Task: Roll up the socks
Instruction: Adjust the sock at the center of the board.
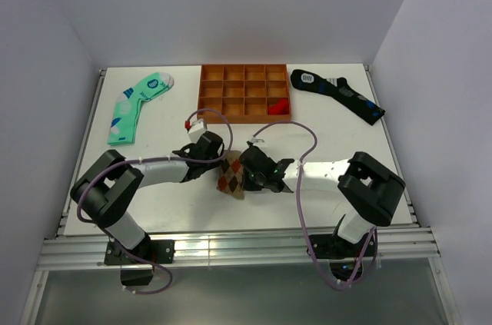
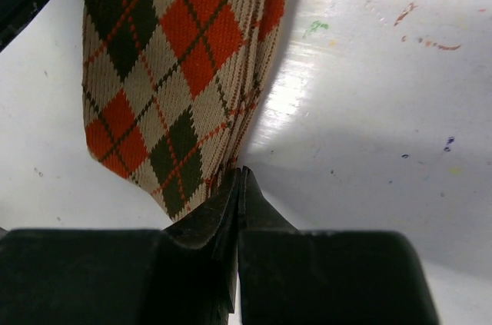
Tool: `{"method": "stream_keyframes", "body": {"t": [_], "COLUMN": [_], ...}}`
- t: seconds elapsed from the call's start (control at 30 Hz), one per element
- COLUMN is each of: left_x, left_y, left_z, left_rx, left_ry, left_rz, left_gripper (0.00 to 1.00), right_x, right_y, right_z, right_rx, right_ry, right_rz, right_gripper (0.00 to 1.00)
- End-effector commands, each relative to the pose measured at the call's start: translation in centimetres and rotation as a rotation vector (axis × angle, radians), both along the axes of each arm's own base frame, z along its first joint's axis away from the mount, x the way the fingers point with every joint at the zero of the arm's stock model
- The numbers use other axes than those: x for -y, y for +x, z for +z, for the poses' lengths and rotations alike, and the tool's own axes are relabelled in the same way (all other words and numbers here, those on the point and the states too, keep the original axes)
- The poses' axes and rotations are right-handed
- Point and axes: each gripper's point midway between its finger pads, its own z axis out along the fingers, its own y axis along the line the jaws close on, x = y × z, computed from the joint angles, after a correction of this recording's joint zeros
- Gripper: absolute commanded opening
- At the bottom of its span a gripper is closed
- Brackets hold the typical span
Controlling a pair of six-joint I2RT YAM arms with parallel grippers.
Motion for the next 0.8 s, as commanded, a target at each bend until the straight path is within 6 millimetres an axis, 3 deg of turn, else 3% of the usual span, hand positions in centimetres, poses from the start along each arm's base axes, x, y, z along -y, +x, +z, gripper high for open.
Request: {"method": "stream_keyframes", "body": {"t": [0.0, 0.13, 0.2, 0.33, 0.43, 0.5, 0.53, 0.6, 0.63, 0.77], "left_x": [0.4, -1.3, -2.0, -1.7, -0.7, -0.1, 0.2, 0.5, 0.9, 2.3], "left_y": [0.8, 0.4, 0.5, 0.5, 0.3, -0.4, -0.4, -0.9, -1.1, -2.1], "left_z": [1.2, 2.7, 4.4, 7.8, 8.8, 8.3, 8.3, 7.5, 7.5, 6.9], "left_rx": [0.036, 0.089, 0.130, 0.200, 0.229, 0.219, 0.228, 0.220, 0.224, 0.242], "left_ry": [-0.014, -0.004, -0.003, -0.040, -0.065, -0.059, -0.062, -0.054, -0.073, -0.145], "left_rz": [-0.002, 0.035, 0.043, -0.004, -0.081, -0.150, -0.174, -0.223, -0.246, -0.327], "left_gripper": [0.16, 0.22, 0.23, 0.24, 0.25, 0.27, 0.29, 0.31, 0.32, 0.34], "right_x": [-0.5, 0.9, 1.3, 1.6, 1.2, 1.4, 0.6, 0.3, -0.5, -1.5], "right_y": [-0.1, 0.4, 0.7, 1.5, 1.9, 1.6, 2.1, 1.5, 1.6, 0.8], "right_z": [0.7, 0.6, 1.0, 2.7, 4.7, 4.9, 6.7, 7.2, 9.0, 10.7], "right_rx": [0.026, 0.050, 0.065, 0.140, 0.209, 0.225, 0.288, 0.313, 0.374, 0.457], "right_ry": [0.029, -0.006, -0.010, 0.003, 0.051, 0.055, 0.107, 0.145, 0.202, 0.289], "right_rz": [-0.008, -0.037, -0.043, -0.032, 0.003, 0.029, 0.057, 0.109, 0.146, 0.248], "right_gripper": [0.00, 0.00, 0.00, 0.00, 0.03, 0.05, 0.06, 0.07, 0.07, 0.14]}}
